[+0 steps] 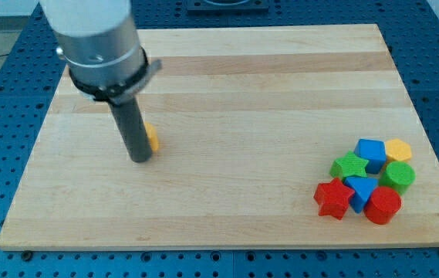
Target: Separate the red blocks from group of blocks
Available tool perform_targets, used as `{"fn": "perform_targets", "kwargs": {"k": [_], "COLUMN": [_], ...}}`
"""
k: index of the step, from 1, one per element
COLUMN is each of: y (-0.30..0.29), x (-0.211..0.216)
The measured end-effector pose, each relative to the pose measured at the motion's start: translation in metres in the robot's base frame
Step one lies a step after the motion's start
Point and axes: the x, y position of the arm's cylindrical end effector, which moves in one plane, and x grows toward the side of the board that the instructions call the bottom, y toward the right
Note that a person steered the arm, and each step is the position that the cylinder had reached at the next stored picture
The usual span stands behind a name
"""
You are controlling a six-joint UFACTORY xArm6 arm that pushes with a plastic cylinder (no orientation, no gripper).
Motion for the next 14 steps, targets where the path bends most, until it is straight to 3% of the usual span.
{"fn": "perform_targets", "kwargs": {"k": [2, 3, 4, 6, 7, 8, 9, 10, 11, 14], "y": [-0.001, 0.028, 0.097, 0.189, 0.272, 0.384, 0.459, 0.460, 0.446, 0.348], "x": [0.002, 0.021, 0.021, -0.047, -0.070, -0.059, -0.028, 0.055, 0.099, 0.099]}}
